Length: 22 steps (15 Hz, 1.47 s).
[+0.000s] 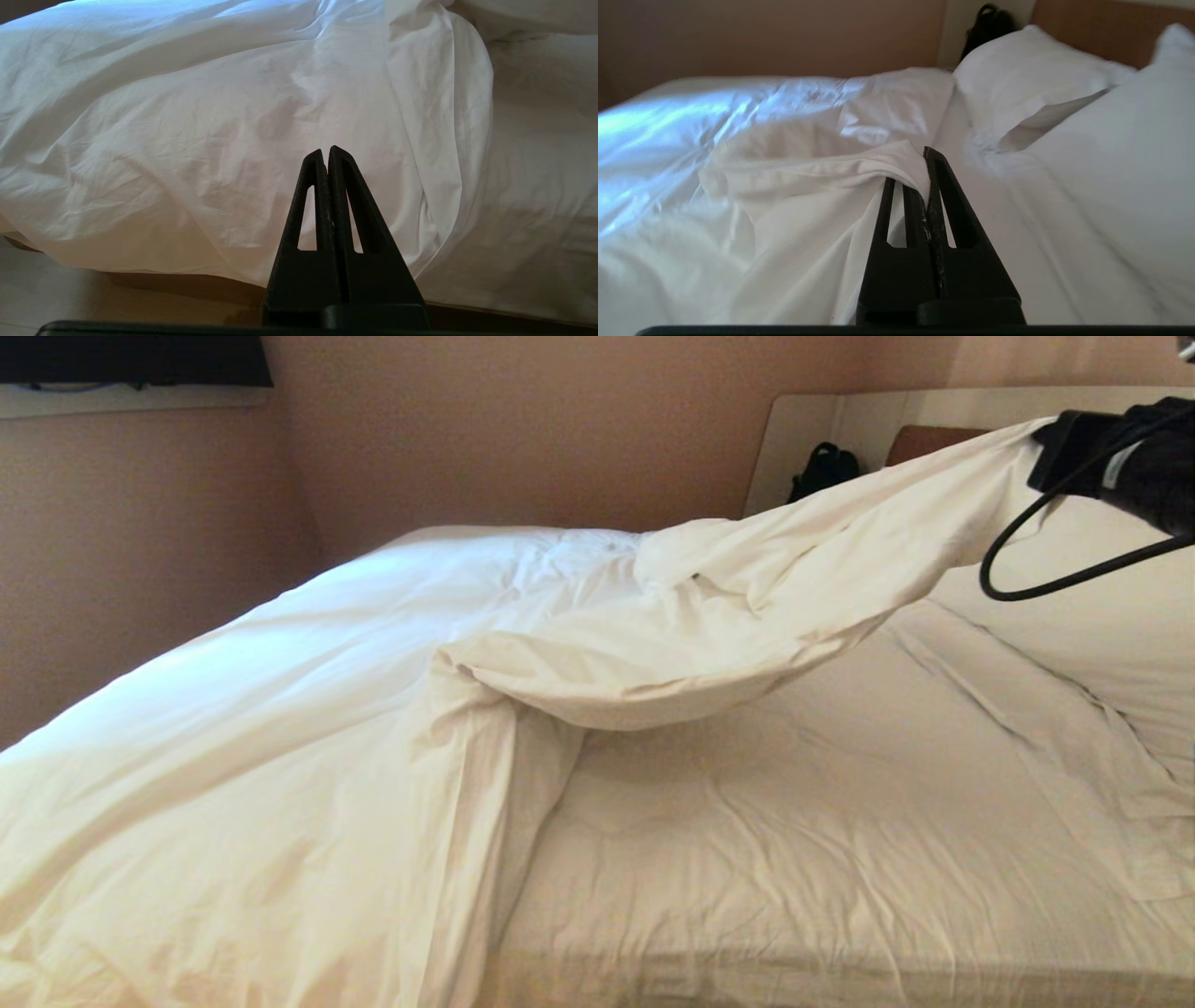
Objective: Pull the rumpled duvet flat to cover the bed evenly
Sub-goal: Flatten the corners of the folded blanket
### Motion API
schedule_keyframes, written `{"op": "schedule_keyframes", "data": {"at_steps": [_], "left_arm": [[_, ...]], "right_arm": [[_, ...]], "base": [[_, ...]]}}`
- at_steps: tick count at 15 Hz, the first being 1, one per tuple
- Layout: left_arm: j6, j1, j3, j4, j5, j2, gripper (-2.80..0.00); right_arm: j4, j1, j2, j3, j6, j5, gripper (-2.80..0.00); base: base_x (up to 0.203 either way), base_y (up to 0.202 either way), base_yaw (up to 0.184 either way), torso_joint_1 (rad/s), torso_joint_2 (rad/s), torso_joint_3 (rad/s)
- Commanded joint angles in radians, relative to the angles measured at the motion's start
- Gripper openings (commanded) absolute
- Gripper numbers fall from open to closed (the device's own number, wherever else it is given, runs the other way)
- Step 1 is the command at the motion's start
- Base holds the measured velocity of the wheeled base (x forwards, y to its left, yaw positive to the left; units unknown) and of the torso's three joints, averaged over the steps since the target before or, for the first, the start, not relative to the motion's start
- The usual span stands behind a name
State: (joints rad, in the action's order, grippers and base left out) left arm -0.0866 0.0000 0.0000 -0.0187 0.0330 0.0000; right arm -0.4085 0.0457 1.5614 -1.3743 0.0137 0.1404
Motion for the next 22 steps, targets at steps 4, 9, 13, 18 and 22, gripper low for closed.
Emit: {"op": "schedule_keyframes", "data": {"at_steps": [4,9,13,18,22], "left_arm": [[-0.001,0.000,0.000,-0.001,0.001,0.000,-2.80],[-0.001,0.000,0.000,-0.001,0.001,0.000,-2.80],[-0.001,0.000,0.000,-0.001,0.001,0.000,-2.80],[-0.001,0.000,0.000,-0.001,0.001,0.000,-2.80],[-0.001,0.000,0.000,-0.001,0.001,0.000,-2.80]], "right_arm": [[0.075,-0.069,-0.115,0.014,-0.033,0.001,-2.80],[0.154,-0.129,-0.170,0.012,-0.045,0.008,-2.80],[0.194,-0.195,-0.198,0.004,-0.073,0.008,-2.80],[0.261,-0.252,-0.284,0.003,-0.082,0.004,-2.80],[0.318,-0.280,-0.329,0.006,-0.089,0.004,-2.80]], "base": [[0.000,0.000,0.000,0.000,0.00,0.000],[0.000,0.000,0.000,0.000,0.00,0.000],[0.000,0.000,0.000,0.000,0.00,0.000],[0.000,0.000,0.000,0.000,0.00,0.000],[0.000,0.000,0.000,0.000,0.00,0.000]]}}
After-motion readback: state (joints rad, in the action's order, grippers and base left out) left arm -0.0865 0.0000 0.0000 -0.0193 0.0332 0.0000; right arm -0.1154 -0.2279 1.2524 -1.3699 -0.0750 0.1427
